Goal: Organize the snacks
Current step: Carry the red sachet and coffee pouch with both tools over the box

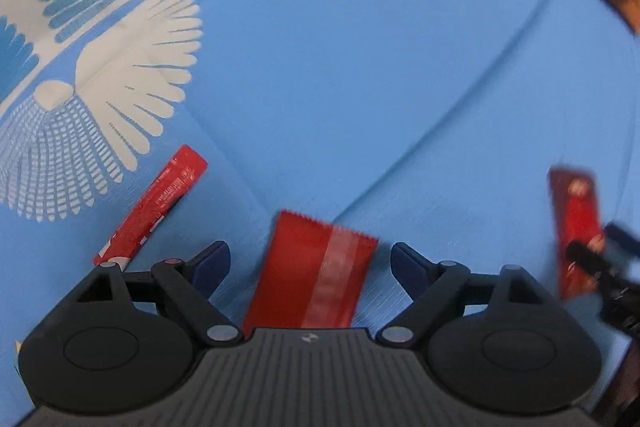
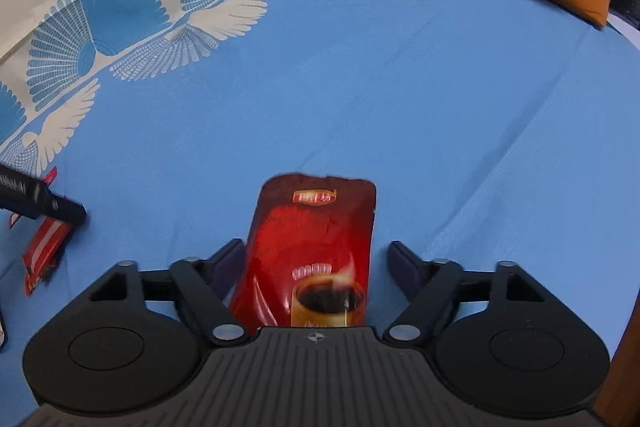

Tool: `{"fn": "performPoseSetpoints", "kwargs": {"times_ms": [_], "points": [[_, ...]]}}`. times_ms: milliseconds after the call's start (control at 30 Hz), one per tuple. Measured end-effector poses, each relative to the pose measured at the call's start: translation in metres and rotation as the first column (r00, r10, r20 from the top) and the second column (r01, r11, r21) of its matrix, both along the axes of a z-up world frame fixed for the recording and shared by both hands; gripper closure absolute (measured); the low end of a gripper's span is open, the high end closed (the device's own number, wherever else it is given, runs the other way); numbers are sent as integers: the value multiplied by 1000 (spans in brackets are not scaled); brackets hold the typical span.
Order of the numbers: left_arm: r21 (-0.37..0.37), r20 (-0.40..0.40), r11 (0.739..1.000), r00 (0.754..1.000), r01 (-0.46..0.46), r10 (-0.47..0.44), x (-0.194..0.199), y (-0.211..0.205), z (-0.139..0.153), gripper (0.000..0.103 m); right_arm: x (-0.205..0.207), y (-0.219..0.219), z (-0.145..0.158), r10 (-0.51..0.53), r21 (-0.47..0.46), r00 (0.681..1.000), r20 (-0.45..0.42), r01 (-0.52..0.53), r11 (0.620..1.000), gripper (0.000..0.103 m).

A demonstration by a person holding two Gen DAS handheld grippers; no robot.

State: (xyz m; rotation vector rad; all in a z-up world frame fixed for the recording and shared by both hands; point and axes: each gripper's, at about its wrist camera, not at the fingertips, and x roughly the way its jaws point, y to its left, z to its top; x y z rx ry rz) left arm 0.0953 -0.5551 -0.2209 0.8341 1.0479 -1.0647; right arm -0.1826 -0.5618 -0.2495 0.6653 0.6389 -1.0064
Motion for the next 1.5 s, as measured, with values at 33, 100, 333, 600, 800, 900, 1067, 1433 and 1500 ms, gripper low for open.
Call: {"fn": "performPoseSetpoints", "kwargs": {"times_ms": [33,100,333,600,800,900,1067,1433,1500], "points": [[14,23,1000,1000,12,-12,-1,1,-6,9,1,4,-3,12,-17,1000,-2,-12,1000,15],[-5,20,1000,1000,-14,14,1,5,-9,19,8,8,-11,45,-56,998,-48,-47,997,12],[-124,46,990,996,-71,77,0,32,50,54,14,19,4,49,-125,998,-49,-55,991,53],[-353,97,929,983,-114,157,-40,155,172,54,-16,87,89,126,-249,980,153,-85,965,54],[-407,115,894,960,-187,254,-86,279,230,54,-31,168,154,263,-312,931,252,-179,933,54],[-421,117,874,940,-245,320,-106,340,253,54,-33,213,181,359,-325,894,268,-266,907,54],[-411,97,837,896,-360,433,-133,439,275,54,-38,298,212,532,-311,794,294,-447,839,54],[-463,124,727,775,-507,620,-185,602,289,54,-37,449,230,766,-262,592,249,-720,642,54],[-477,109,706,762,-523,638,-189,619,288,54,-35,472,235,796,-276,565,216,-747,605,54]]}}
